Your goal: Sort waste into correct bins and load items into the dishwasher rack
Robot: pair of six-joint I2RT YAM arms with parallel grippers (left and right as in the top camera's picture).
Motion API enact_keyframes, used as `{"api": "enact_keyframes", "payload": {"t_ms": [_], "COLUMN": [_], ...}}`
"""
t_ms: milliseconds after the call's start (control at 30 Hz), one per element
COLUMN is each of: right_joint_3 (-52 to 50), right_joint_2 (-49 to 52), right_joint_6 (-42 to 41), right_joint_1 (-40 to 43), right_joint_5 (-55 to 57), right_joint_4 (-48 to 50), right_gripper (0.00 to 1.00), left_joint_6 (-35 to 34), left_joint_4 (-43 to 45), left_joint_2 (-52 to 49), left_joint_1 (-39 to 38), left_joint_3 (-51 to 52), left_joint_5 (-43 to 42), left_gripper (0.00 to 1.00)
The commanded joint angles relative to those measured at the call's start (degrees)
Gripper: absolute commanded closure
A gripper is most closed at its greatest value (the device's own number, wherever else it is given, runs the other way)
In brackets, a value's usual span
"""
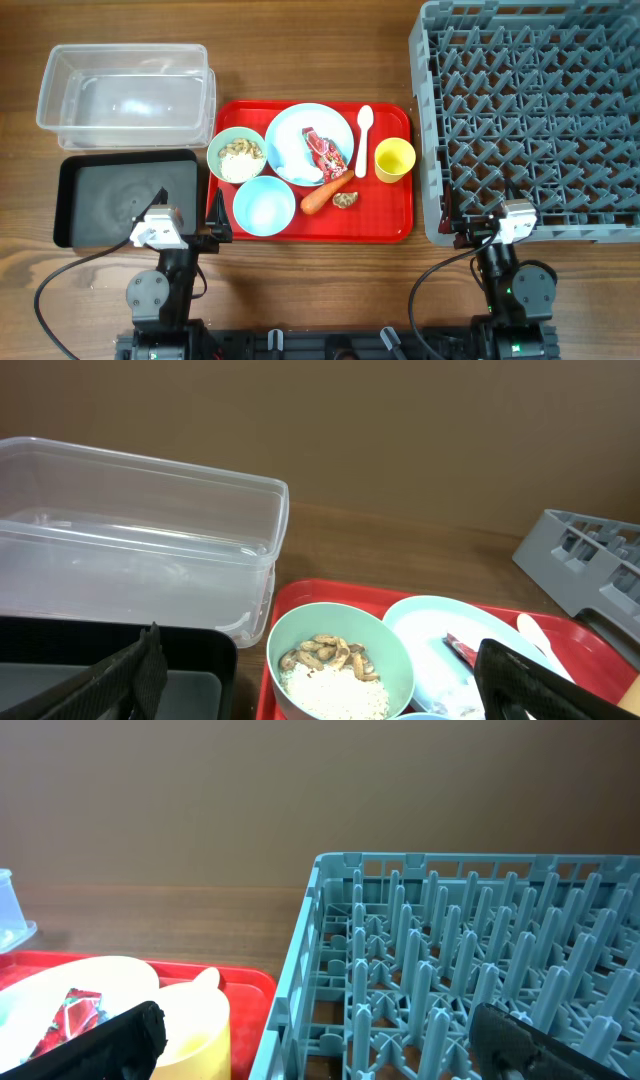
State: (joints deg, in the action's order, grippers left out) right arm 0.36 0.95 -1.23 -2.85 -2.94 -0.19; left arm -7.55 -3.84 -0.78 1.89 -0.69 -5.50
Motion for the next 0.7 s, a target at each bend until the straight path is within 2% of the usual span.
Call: {"api": "enact_keyframes", "payload": {"t_ms": [0,667], "right_joint_3": [-0.07,-0.07], "right_joint_2": [-0.15,-0.15], "right_joint_6": [-0.39,-0.42], "right_joint_1": [-0.09,-0.09], "right_joint_5": [-0.24,-0.24], "right_joint_4": [0.28,0.28], "right_gripper": [0.00,0.00], "left_joint_6": [0.92,0.92], "left_joint_4": [-0.04,-0.07], "left_joint_2": [0.33,0.35], "left_joint_1": [0.26,0.26], "left_joint_3": [0.37,0.37], "left_joint_5": [-0.68,-0.68], "left_gripper": [0.00,0.00]}}
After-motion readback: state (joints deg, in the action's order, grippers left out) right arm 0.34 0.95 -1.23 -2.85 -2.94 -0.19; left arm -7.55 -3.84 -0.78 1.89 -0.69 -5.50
